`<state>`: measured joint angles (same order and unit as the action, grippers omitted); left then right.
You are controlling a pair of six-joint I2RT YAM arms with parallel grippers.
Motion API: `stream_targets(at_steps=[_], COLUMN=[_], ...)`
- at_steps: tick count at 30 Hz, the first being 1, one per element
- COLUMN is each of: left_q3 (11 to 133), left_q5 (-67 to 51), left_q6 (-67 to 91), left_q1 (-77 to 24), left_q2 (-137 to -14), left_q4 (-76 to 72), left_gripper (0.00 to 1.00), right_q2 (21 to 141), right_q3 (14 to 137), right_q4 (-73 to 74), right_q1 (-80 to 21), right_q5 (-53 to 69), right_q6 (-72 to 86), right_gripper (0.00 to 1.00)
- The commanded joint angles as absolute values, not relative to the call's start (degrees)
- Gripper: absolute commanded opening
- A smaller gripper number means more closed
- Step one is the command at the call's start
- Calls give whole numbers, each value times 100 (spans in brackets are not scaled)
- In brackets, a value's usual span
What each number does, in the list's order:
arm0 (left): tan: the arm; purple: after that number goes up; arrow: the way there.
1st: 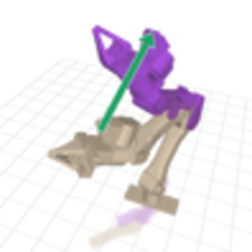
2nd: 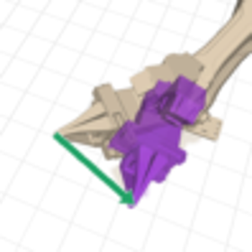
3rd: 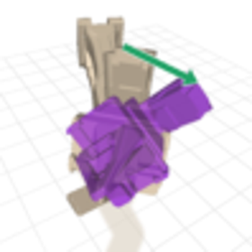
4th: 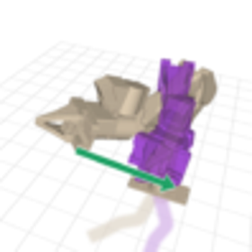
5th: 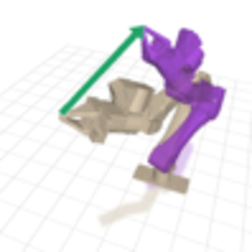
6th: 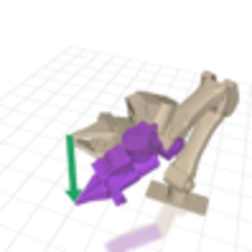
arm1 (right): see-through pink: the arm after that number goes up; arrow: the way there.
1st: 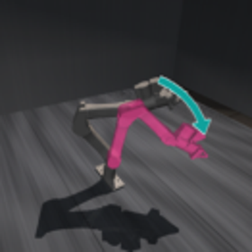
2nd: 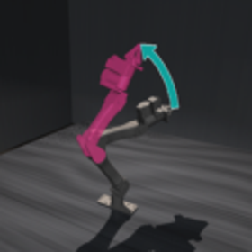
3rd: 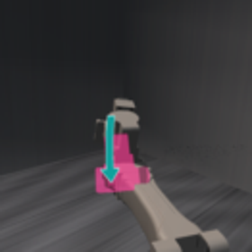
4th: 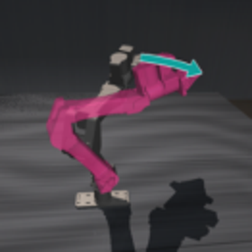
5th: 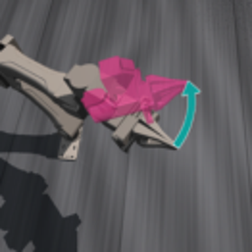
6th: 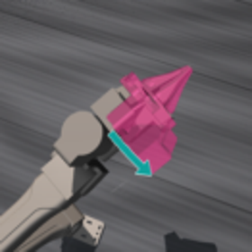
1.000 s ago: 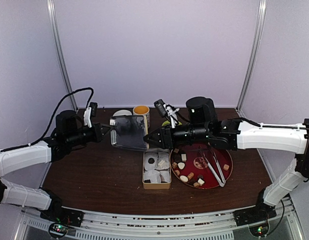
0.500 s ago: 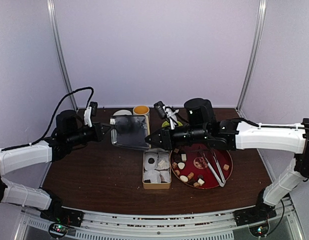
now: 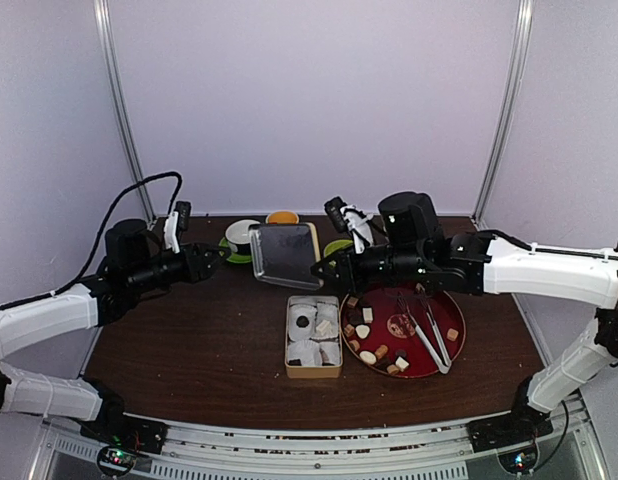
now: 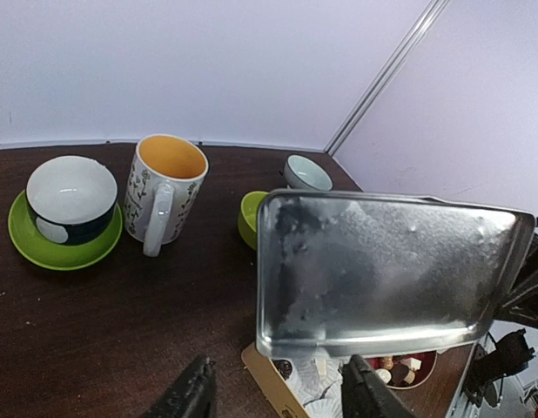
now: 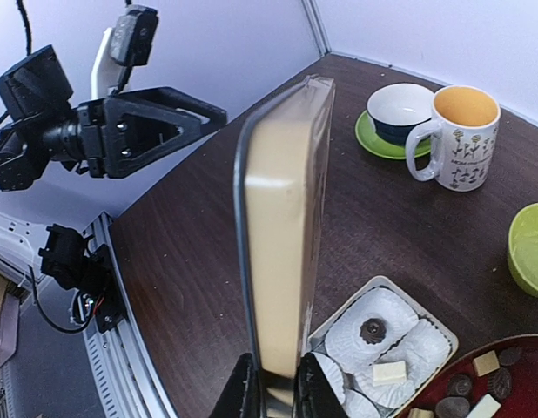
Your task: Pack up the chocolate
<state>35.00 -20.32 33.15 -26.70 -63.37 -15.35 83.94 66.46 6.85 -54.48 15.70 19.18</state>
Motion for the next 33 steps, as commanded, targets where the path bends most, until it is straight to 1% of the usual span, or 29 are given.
stream_targets(at_steps=[1, 4, 9, 11, 13, 15, 17, 18, 22, 26, 29, 33], left_q3=[3546, 3643, 4139, 4410, 4581, 4666, 4744, 4799, 5007, 5239, 5586, 5983], left_q5=[-1980, -1899, -1677, -1624, -1601, -1568, -1432, -1305, -943, -1206, -1372, -1613], left_q6=[3209, 3220, 3197, 3186, 3190, 3214, 3284, 3311, 3523, 3539, 3574, 4044], left_q1=[-2691, -2691, -2689, -2690, -2696, -2694, -2692, -2690, -2674, -2677, -2675, -2676], left_q2=[-5968, -5722, -5414, -5394, -5392, -5362, -5349, -5356, -5477, -5705, -5958, -6167], left_q4=[-1312, -959, -75, 245, 500, 619, 740, 842, 1257, 1420, 1851, 2155], left_gripper=[53, 53, 54, 57, 65, 78, 94, 98, 98, 98, 98, 96], right_q2=[8123, 8031, 7807, 7770, 7732, 7692, 7619, 7576, 7438, 7467, 7520, 7625], right_q3=[6659, 6736, 6799, 6838, 6963, 7081, 7222, 7270, 7417, 7533, 7573, 7677], right_q4=[875, 1225, 1650, 1864, 2145, 2485, 2767, 2875, 3180, 3346, 3399, 3430], right_q1=[-5307, -5298, -5275, -5277, -5274, -5277, -5275, -5287, -5337, -5483, -5583, -5761], right_q5=[1260, 1049, 745, 590, 364, 92, -170, -276, -672, -1085, -1419, -1968], right_q6=[1535, 1121, 546, 320, 79, -143, -376, -480, -821, -1071, -1191, -1505], right_gripper=[0, 0, 0, 0, 0, 0, 0, 0, 0, 0, 0, 0])
